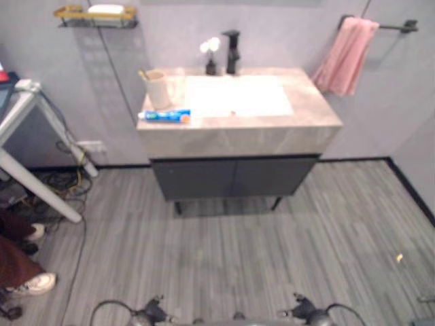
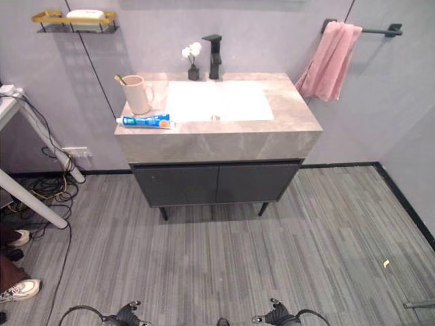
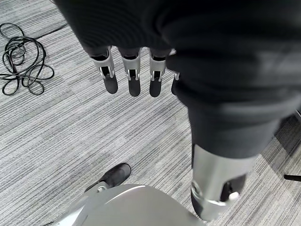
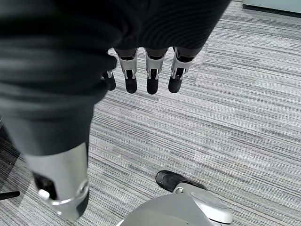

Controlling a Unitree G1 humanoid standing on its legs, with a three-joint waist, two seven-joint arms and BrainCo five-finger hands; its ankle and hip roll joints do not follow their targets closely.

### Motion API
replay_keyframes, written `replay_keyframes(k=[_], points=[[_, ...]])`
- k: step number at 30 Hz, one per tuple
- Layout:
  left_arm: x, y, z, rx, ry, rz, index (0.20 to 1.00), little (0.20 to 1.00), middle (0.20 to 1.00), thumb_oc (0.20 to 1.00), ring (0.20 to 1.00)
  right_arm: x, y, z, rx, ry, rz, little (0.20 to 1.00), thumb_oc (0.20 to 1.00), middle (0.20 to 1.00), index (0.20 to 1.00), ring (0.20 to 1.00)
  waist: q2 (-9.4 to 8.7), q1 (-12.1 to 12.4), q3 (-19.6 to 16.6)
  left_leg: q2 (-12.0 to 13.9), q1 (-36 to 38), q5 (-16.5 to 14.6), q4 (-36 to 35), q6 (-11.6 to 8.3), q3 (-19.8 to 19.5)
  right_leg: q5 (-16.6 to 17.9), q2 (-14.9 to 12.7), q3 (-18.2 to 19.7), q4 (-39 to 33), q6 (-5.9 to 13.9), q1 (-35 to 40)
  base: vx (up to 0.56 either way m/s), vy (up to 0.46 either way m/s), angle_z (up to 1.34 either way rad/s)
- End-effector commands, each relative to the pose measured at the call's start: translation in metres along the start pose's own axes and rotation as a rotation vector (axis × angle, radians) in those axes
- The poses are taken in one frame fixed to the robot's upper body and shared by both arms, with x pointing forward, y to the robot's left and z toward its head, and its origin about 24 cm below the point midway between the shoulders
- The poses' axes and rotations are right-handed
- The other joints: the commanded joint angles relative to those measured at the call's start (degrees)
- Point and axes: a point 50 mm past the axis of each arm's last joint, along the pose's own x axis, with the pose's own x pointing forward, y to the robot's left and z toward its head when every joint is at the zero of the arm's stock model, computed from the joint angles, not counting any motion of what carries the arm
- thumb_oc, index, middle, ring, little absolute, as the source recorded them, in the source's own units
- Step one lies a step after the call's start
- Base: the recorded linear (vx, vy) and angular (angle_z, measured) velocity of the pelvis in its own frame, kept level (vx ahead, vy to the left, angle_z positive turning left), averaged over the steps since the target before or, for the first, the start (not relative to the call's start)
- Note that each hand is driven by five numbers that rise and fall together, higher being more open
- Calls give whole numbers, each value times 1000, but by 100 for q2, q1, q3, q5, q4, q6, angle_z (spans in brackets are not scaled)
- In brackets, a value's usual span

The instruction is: Put brush and paste in cup on sink, flatten towel.

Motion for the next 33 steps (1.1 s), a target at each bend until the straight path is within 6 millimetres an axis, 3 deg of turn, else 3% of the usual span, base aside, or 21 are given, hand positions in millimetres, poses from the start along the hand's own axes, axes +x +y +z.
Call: replay_keyframes(k=[1, 22, 33], points=[[3, 3, 13, 34, -35, 3, 1000, 1000, 1000, 1000, 1000, 1, 0, 5, -22, -22, -4, 1000, 1000, 1000, 1000, 1000, -44, 97, 26, -481, -20, 27, -98, 86, -72, 147, 347, 458, -12, 366, 99, 0, 0, 0], [3, 6, 12, -2, -25, 1, 1000, 1000, 1000, 1000, 1000, 1, -5, 4, 28, -11, -16, 1000, 1000, 1000, 1000, 1000, 71, -18, 167, -494, -24, -15, -98, 167, 211, 41, 461, 651, 355, 399, -167, -6, 26, -4], [3, 12, 9, -13, -13, 16, 1000, 1000, 1000, 1000, 1000, 3, -6, 10, 35, -17, -8, 1000, 1000, 1000, 1000, 1000, 38, -49, 195, -516, -72, -106, -58, 260, 532, 6, 502, 955, 646, 572, -363, -6, 76, -15]])
